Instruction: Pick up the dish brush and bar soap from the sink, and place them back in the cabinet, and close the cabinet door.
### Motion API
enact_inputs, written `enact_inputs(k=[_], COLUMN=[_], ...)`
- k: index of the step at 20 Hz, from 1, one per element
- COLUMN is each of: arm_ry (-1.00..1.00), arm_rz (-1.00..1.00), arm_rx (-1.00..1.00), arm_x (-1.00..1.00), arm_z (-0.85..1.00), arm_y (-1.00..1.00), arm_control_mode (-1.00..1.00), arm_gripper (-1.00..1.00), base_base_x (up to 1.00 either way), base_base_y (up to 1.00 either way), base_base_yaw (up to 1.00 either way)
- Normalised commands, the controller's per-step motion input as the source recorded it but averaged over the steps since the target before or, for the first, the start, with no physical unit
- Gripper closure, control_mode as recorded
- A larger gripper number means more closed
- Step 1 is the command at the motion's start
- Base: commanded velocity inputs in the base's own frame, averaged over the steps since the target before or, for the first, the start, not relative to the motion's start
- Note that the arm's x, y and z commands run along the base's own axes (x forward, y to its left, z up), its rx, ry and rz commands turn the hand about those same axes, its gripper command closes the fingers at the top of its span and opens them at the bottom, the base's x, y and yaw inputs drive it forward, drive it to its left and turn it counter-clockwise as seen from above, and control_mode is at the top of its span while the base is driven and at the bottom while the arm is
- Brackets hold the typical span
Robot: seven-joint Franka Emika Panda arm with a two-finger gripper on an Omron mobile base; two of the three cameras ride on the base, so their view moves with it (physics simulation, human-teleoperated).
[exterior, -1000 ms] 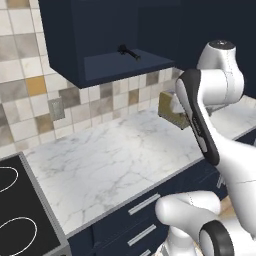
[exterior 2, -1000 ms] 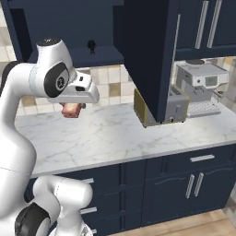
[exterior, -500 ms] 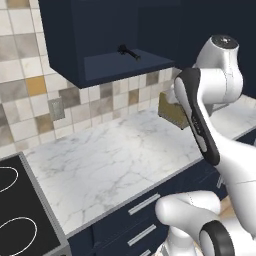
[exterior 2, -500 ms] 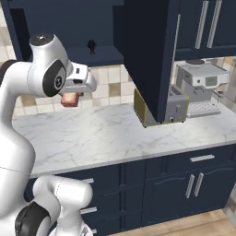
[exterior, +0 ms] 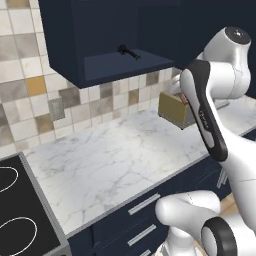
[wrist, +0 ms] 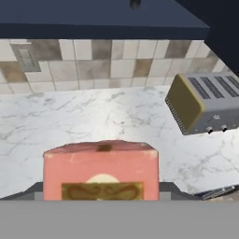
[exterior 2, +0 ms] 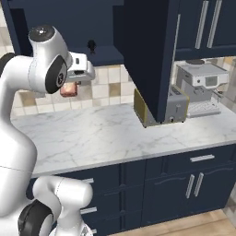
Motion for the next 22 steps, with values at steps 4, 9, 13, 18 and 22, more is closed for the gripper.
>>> enact_inputs(k=[4,9,13,18,22], arm_ry=[-0.14,-0.11,-0.07,-0.01,0.00], arm_rz=[0.09,0.11,0.13,0.13,0.11], arm_rx=[0.00,0.00,0.00,0.03,0.02], arm_x=[0.11,0.05,0.01,0.15,0.33], arm_z=[0.19,0.21,0.17,0.22,0.20], arm_y=[0.19,0.25,0.13,0.13,0.19], arm_control_mode=[-1.00,-1.00,-1.00,-1.00,-1.00], arm_gripper=[1.00,1.00,1.00,1.00,1.00], base_base_x=[0.00,0.00,0.00,0.00,0.00], base_base_y=[0.00,0.00,0.00,0.00,0.00], base_base_yaw=[0.00,0.00,0.00,0.00,0.00])
